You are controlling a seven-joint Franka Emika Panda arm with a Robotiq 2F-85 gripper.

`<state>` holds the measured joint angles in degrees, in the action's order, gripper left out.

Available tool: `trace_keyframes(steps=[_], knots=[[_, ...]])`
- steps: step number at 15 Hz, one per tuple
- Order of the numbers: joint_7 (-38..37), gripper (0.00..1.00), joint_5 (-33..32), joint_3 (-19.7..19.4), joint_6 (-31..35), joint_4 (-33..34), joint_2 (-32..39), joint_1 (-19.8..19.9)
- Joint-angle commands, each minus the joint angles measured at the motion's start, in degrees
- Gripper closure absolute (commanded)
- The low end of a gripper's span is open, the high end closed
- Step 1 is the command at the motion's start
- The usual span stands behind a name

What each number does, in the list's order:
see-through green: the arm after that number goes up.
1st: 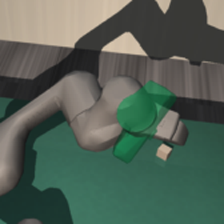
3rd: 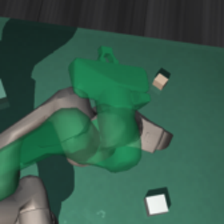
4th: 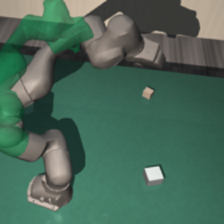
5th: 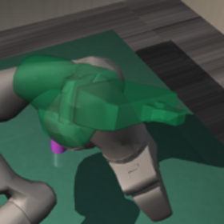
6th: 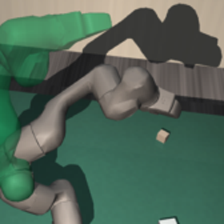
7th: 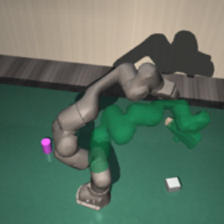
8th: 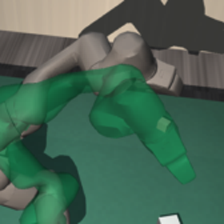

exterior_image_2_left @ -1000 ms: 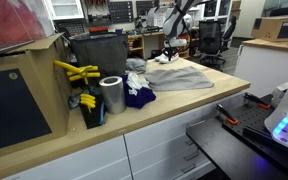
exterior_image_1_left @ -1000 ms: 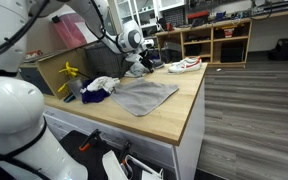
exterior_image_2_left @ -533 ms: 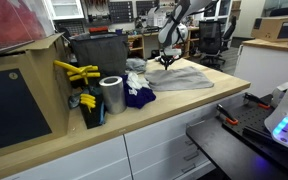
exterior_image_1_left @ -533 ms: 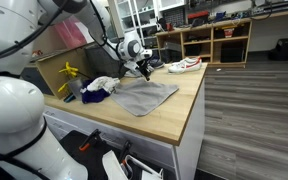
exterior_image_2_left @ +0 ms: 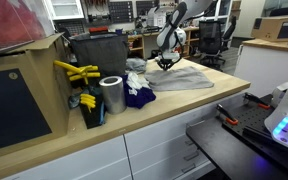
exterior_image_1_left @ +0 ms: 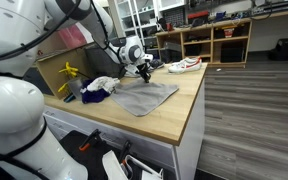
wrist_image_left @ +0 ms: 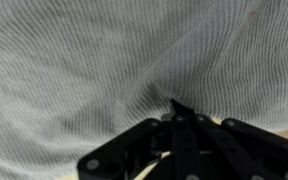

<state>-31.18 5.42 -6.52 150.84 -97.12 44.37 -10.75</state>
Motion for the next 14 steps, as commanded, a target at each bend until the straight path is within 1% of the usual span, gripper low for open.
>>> trace_keyframes(steps=[1,4,8,14], knots=[[0.4,1.0,1.1,0.6,-0.1,1.5,1.3,0.7],[0.3,1.0,0.6,-0.1,1.0,1.5,1.6,0.4],[1.6,1.0,-1.5,-1.6,4.2,2.6,2.9,-0.4],[2.1,1.0,-3.8,-4.0,7.5,8.2,7.4,-0.8]])
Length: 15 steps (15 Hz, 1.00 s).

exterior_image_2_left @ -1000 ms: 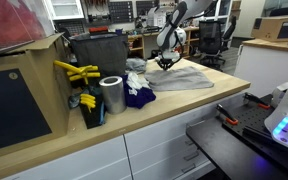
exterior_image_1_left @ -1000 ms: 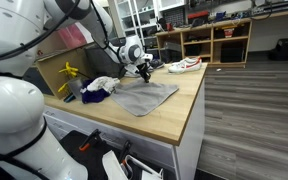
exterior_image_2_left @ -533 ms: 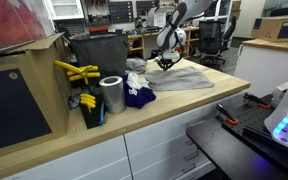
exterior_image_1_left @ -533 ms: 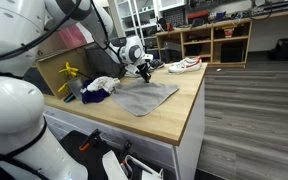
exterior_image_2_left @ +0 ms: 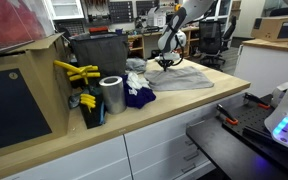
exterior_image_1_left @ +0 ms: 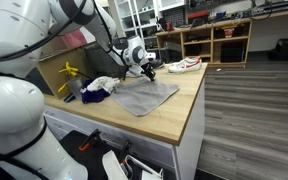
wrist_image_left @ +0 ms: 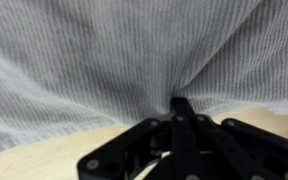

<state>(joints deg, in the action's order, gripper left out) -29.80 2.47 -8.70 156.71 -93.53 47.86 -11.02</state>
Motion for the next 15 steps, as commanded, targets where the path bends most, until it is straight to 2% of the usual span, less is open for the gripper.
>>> trace_keyframes(steps=[1,7,8,9,11,15], knots=[[0.5,1.0,-0.9,-2.4,2.2,5.9,4.8,-0.8],[-2.3,1.0,-0.1,-6.2,6.9,11.2,8.1,-3.4],[-2.5,0.97,0.0,-6.7,7.7,11.6,8.1,-3.9],[-2.7,0.72,0.4,-6.8,7.8,11.5,7.3,-4.4],[-1.6,0.68,1.0,-5.6,5.5,10.2,4.4,-4.5],[0.8,0.38,0.3,-3.2,-3.6,5.2,-3.1,-4.7]])
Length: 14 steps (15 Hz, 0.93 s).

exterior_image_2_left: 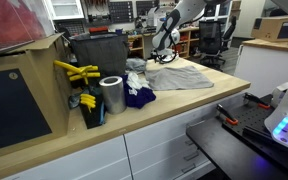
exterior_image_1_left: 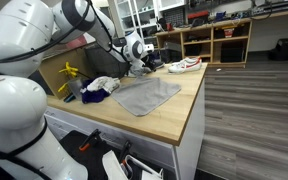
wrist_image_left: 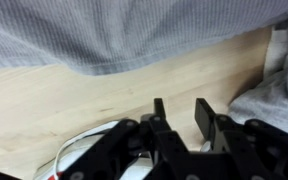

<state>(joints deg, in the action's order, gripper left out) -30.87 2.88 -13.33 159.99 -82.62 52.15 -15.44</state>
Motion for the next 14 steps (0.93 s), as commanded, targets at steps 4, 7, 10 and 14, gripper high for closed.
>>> trace_keyframes(steps=[4,7,10,14], knots=[[4.4,0.08,-4.6,1.8,-16.0,-12.7,-15.4,-0.6],[5.0,0.36,-9.4,1.8,-20.6,-18.5,-20.5,-0.4],[5.4,0.4,-14.0,2.3,-21.7,-26.5,-25.4,0.3],[6.0,0.71,-19.1,3.1,-18.8,-37.2,-30.4,1.2]])
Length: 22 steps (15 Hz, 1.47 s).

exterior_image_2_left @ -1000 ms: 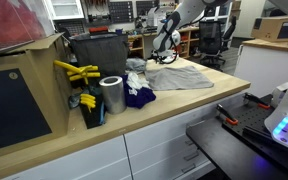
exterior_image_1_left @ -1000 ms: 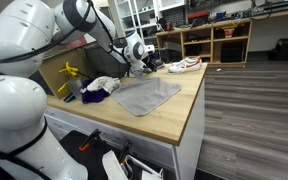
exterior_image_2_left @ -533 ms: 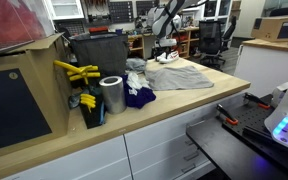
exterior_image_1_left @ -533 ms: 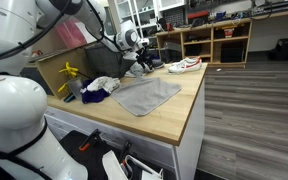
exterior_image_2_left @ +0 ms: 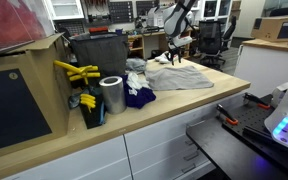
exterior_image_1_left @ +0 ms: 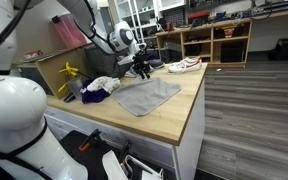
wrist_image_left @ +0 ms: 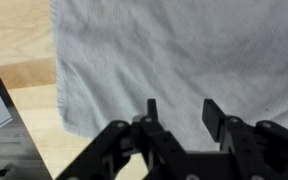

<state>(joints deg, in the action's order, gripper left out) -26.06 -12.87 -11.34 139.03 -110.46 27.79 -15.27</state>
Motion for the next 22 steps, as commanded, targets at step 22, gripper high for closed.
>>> trace_keyframes(steps=[22], knots=[[5.5,1.0,-7.9,-0.7,17.6,-36.2,-12.4,8.5]])
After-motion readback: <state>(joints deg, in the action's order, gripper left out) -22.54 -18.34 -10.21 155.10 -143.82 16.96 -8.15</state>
